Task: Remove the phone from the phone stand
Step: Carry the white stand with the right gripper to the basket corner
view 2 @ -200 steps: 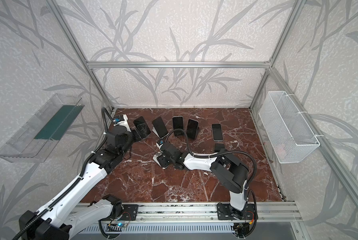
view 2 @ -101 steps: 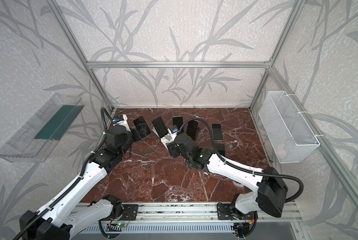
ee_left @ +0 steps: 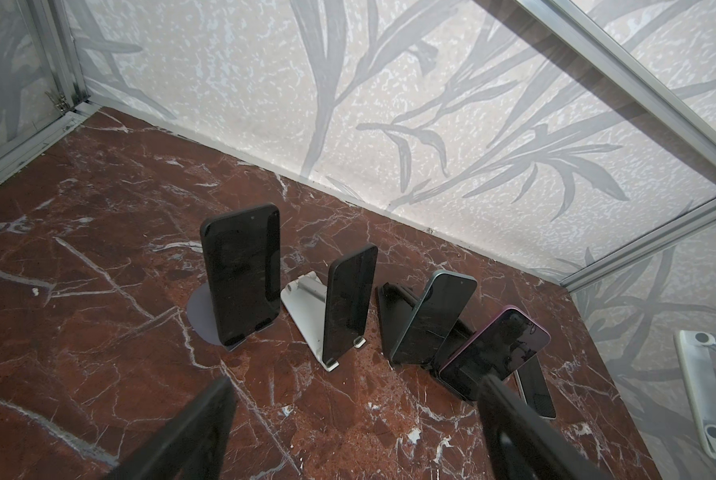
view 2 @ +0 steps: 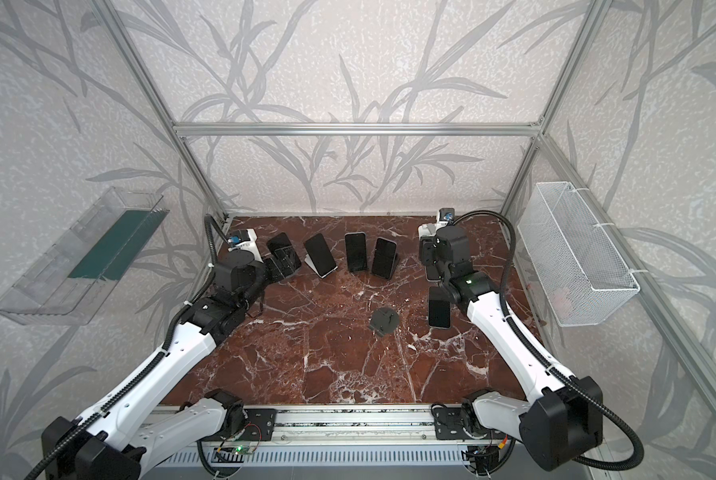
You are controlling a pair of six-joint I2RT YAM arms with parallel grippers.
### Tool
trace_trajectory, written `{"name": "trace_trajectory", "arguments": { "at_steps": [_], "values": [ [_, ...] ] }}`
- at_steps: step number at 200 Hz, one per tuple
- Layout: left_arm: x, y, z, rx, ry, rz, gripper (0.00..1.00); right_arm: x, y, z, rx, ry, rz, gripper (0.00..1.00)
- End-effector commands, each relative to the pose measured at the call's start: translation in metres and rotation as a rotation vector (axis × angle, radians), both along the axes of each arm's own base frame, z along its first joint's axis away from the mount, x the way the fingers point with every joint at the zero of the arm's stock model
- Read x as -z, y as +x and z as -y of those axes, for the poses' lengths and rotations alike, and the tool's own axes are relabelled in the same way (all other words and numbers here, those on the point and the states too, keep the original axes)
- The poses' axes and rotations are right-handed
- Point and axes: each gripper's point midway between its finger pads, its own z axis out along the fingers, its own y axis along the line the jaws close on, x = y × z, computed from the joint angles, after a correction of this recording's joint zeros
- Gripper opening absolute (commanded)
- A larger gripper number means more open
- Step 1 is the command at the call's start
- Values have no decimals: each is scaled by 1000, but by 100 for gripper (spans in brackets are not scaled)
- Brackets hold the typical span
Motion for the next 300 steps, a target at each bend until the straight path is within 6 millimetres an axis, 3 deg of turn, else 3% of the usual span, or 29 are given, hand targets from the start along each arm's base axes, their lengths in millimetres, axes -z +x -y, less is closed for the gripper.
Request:
{"name": "trace_trajectory", "arguments": {
  "at_steps": [1, 37, 81, 87, 88, 101, 138, 161, 216, 255, 300],
  "values": [
    [4, 2, 2, 9, -11, -2, 91, -5, 32, 15, 50, 20, 34, 48],
    [10, 5, 4, 12, -12, -20, 91, 26, 71, 65, 182, -32, 4, 48],
    [18, 8, 11, 34, -32, -42, 91, 76, 99, 110, 261, -27, -89, 49],
    [19, 8, 11, 37, -36, -45, 91, 78, 101, 113, 251, -5, -97, 49],
    [19, 8, 11, 37, -36, -46, 91, 87, 104, 113, 248, 1, -118, 48],
    [21, 9, 13, 41, -44, -55, 91, 104, 110, 122, 251, 3, -164, 48],
    [28, 12, 21, 70, -79, -80, 91, 138, 127, 142, 239, -67, -244, 49],
    [31, 13, 24, 80, -91, -90, 90, 148, 135, 151, 229, -71, -250, 49],
    [34, 14, 26, 86, -98, -98, 89, 178, 155, 148, 160, -52, -341, 50],
    [32, 13, 26, 91, -104, -93, 89, 191, 158, 153, 164, -63, -425, 59],
    [27, 12, 23, 81, -101, -78, 89, 198, 151, 152, 158, -67, -486, 77]
  ]
}}
